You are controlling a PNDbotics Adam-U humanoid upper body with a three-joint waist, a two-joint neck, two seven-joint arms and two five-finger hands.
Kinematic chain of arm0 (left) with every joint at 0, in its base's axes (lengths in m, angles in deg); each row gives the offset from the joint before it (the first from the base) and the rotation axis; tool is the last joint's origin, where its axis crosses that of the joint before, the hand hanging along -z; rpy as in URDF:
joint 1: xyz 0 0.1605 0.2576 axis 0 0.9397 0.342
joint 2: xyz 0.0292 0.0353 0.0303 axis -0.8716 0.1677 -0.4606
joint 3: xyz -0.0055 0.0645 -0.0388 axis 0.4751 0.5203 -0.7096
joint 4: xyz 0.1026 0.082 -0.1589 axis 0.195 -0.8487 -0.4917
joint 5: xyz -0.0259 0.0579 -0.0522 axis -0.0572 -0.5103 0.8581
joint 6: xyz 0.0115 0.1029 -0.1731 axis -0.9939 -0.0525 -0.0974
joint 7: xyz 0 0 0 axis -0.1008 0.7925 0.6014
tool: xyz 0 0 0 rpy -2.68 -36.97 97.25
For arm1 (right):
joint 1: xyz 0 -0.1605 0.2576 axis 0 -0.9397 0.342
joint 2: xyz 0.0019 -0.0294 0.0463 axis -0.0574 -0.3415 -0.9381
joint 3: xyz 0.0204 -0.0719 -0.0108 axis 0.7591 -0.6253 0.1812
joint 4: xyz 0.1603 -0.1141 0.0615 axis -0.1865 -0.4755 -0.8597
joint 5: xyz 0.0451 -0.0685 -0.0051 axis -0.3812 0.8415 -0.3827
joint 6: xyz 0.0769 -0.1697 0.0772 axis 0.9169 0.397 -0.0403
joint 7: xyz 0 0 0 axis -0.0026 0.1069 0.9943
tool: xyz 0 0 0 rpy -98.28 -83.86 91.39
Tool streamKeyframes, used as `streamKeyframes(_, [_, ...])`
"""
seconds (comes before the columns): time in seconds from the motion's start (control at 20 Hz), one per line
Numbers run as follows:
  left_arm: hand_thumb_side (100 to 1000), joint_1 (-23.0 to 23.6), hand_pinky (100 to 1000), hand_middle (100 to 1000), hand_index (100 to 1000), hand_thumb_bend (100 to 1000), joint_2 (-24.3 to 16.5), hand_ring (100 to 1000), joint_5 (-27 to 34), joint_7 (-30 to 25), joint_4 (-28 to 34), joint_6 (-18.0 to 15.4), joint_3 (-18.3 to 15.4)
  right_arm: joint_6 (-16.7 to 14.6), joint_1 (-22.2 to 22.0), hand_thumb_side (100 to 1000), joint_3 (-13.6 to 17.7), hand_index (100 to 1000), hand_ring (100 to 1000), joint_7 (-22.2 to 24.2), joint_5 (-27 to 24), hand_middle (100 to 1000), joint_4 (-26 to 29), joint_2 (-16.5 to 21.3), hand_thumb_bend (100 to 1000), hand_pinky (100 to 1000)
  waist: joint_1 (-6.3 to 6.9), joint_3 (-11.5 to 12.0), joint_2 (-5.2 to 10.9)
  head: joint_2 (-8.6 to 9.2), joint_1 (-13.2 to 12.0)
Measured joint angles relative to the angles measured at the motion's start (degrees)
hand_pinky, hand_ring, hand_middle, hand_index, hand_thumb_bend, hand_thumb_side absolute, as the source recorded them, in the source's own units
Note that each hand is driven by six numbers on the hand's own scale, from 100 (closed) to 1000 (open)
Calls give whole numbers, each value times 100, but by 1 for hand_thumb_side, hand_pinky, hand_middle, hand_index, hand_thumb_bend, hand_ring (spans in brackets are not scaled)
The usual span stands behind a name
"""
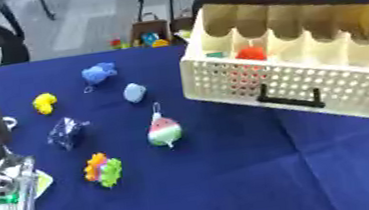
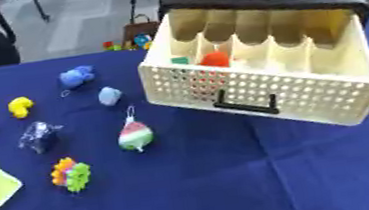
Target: Pick up objects from table and place into drawer.
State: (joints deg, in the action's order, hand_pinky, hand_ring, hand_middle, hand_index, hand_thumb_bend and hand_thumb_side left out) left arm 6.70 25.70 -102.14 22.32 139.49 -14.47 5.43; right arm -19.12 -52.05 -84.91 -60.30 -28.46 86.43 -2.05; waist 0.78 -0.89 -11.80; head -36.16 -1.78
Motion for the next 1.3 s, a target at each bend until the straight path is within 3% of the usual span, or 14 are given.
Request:
streamKeyframes(0.3, [892, 0, 503, 668, 840, 368, 0, 658, 25, -31, 0, -3, 6, -42, 6, 867, -127, 788, 448, 290, -160, 100, 0, 128, 182, 100, -1, 18, 8, 3, 6])
streamKeyframes(0.65, [894, 0, 503, 668, 841, 364, 0, 659, 30, -42, 0, -4, 26, -32, 6, 857, -124, 789, 459, 280, -282, 100, 0, 133, 175, 100, 2, 21, 5, 49, 24])
streamKeyframes(0.95, [873, -1, 498, 669, 841, 355, -5, 659, 19, -52, 0, 21, 36, -7, 9, 862, -122, 816, 532, 183, -301, 100, 0, 133, 164, 100, 17, 41, -5, 49, -13])
streamKeyframes(1.1, [813, -5, 498, 689, 852, 368, -165, 667, -206, -39, 0, 221, -42, 30, 8, 875, -85, 822, 568, 98, -317, 129, 0, 133, 128, 100, 37, 61, -2, 53, -135])
streamKeyframes(1.3, [743, -101, 516, 738, 888, 400, -720, 703, -1025, -58, 0, 922, -232, 153, -81, 851, 53, 811, 560, -271, -374, 229, 0, 112, 109, 100, 125, 87, 13, 56, -362])
